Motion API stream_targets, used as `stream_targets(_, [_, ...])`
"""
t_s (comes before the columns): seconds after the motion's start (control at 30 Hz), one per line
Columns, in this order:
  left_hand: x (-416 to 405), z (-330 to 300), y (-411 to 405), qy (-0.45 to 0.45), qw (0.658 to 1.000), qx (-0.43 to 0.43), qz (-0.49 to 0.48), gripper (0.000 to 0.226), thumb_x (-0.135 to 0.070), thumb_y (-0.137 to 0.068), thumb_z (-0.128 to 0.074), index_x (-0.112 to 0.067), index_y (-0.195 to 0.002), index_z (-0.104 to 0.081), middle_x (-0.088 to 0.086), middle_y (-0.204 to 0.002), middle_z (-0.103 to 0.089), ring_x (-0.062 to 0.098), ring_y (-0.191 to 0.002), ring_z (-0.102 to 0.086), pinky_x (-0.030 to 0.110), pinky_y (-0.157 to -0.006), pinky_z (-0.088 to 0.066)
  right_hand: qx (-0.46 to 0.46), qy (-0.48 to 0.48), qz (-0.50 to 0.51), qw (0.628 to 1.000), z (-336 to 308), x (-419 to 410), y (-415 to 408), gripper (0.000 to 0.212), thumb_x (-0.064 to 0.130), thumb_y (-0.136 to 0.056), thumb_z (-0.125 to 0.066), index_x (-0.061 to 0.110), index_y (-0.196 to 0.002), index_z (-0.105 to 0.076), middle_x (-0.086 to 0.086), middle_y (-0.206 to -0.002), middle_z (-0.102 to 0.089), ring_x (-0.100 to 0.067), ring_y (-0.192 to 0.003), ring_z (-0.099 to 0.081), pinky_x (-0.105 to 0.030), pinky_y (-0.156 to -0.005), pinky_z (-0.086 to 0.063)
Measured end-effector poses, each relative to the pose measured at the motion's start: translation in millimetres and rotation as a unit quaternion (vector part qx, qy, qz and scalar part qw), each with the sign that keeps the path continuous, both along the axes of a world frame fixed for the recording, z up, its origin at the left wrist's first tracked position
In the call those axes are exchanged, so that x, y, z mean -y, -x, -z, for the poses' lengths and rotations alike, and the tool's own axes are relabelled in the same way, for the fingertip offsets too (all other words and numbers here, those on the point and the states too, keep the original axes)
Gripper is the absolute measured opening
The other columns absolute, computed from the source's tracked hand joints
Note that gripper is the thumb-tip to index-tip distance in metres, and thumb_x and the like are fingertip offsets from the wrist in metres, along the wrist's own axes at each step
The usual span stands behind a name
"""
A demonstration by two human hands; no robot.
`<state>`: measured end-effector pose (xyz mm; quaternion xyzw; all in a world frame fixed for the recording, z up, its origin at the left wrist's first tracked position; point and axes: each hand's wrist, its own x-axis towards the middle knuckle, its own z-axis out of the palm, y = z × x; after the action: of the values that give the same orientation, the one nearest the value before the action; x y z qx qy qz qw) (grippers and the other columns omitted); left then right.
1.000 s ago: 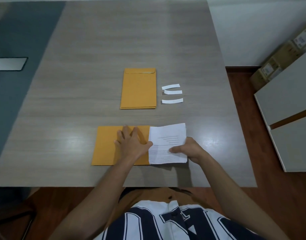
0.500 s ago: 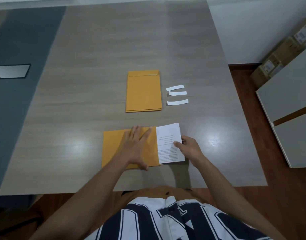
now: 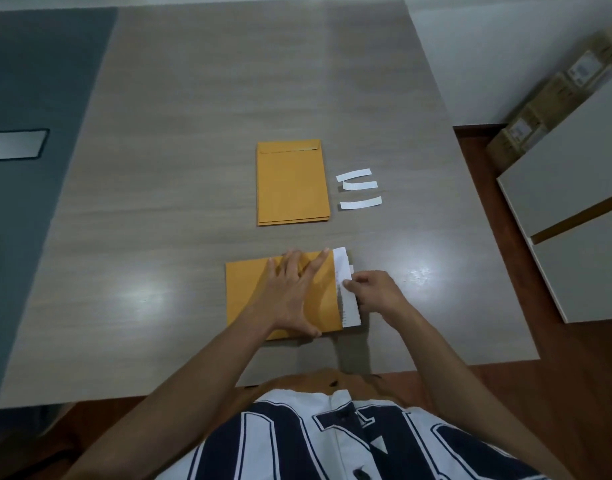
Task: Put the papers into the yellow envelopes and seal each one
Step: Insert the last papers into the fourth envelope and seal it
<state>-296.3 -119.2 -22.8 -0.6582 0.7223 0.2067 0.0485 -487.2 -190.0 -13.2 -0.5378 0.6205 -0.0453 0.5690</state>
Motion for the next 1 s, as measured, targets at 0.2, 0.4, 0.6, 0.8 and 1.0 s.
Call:
stream_targets(0.2, [-8, -10, -3, 0.007, 1.0, -0.03, 0.0, 0.146, -0.077, -0.051, -0.076, -0.04, -0.146, 0.028, 0.015, -0.156, -0.01, 0.037, -0.146, -0.007, 0.062, -0.115, -0.016, 0.018, -0.043, -0.007, 0.999, -18, 0, -12, 0.017, 0.013, -0.093, -0.064, -0.002, -0.099, -0.069, -0.014, -0.086, -0.069, -0.023, -0.07, -0.068, -0.026, -0.055, -0.058])
stream_targets(0.4, [-16, -8, -13, 0.008, 0.999, -0.03, -0.021, 0.147, -0.073, -0.049, -0.078, -0.038, -0.149, 0.024, 0.015, -0.153, -0.013, 0.036, -0.145, -0.008, 0.064, -0.115, -0.016, 0.057, -0.083, -0.031, 0.994, -14, -8, -37, 0.017, 0.012, -0.095, -0.06, 0.002, -0.106, -0.068, -0.014, -0.094, -0.071, -0.025, -0.079, -0.071, -0.028, -0.059, -0.059])
stream_targets(0.6, [-19, 10, -25, -0.05, 0.997, 0.052, -0.019, 0.132, -0.081, -0.052, -0.071, -0.035, -0.152, 0.002, 0.01, -0.159, 0.001, 0.038, -0.147, 0.004, 0.063, -0.114, -0.015, -0.061, 0.154, -0.058, 0.984, 13, -7, -35, 0.011, 0.016, -0.087, -0.073, 0.009, -0.095, -0.074, -0.009, -0.082, -0.072, -0.015, -0.062, -0.067, -0.028, -0.064, -0.06])
stream_targets(0.8, [-4, 13, -5, -0.032, 0.997, 0.068, 0.008, 0.105, -0.069, -0.072, -0.068, -0.017, -0.151, -0.022, 0.0, -0.164, 0.005, 0.027, -0.151, 0.005, 0.061, -0.114, -0.019, -0.107, 0.285, -0.147, 0.941, 29, -12, -32, 0.023, 0.013, -0.085, -0.072, 0.011, -0.107, -0.069, 0.0, -0.088, -0.058, -0.011, -0.074, -0.054, -0.021, -0.072, -0.046])
stream_targets(1.0, [5, 14, 2, -0.079, 0.995, 0.06, -0.01, 0.111, -0.059, -0.072, -0.075, -0.023, -0.155, -0.01, 0.0, -0.164, 0.007, 0.027, -0.151, 0.005, 0.062, -0.114, -0.017, -0.117, 0.305, -0.133, 0.936, 35, -12, -32, 0.022, 0.015, -0.084, -0.074, 0.007, -0.105, -0.072, -0.002, -0.089, -0.06, -0.012, -0.076, -0.056, -0.02, -0.072, -0.048])
